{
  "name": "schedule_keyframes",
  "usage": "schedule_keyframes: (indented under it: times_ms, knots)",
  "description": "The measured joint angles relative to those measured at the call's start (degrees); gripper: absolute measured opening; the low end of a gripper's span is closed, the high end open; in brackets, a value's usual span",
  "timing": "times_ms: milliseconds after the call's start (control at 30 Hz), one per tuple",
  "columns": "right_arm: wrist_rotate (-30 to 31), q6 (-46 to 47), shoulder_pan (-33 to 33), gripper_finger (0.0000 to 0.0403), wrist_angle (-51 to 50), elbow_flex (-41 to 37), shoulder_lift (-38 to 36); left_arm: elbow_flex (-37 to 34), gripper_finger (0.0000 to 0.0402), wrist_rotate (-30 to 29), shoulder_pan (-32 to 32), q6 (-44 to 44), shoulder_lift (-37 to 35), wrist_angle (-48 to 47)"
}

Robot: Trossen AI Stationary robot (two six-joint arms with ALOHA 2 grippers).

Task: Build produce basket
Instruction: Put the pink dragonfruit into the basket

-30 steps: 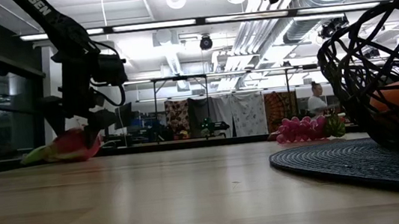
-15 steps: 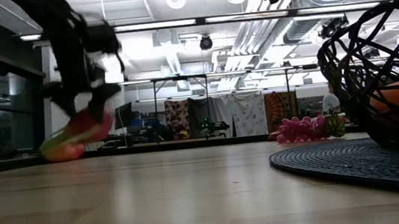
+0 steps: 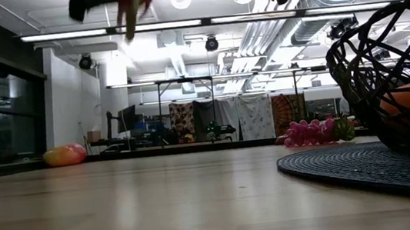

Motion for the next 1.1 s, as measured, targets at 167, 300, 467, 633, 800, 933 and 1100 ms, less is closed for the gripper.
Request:
schedule_keyframes:
  times_ms: [167, 300, 467, 633, 800, 933, 1100]
  knots:
    - [-0.02, 1.36, 0.00, 0.0387, -0.18, 0.01, 0.00, 0.02, 0.0296, 0.72, -8.86, 2.82, 0.86, 7.79]
    - [1.47, 1.12, 0.02, 0.0387, -0.16, -0.01, 0.00, 0.02, 0.0296, 0.36, -12.97, 5.97, 2.98, 11.38]
    - [3.08, 0.96, 0.00, 0.0387, -0.18, 0.00, 0.00, 0.02, 0.0296, -0.91, -14.01, 6.15, 4.29, 12.40]
    - [2.98, 0.86, 0.02, 0.0387, -0.17, 0.00, 0.00, 0.02, 0.0296, -1.21, -14.00, 5.99, 4.49, 12.38]
    - [2.94, 2.62, 0.01, 0.0387, -0.18, 0.01, 0.00, 0.02, 0.0296, -2.01, -13.99, 5.99, 4.49, 12.36]
    - [2.59, 2.03, 0.00, 0.0387, -0.20, 0.01, 0.00, 0.02, 0.0296, -2.03, -13.99, 5.99, 4.49, 12.36]
    - [2.17, 2.19, 0.02, 0.0387, -0.19, 0.01, 0.00, 0.02, 0.0296, -2.03, -13.99, 5.99, 4.50, 12.36]
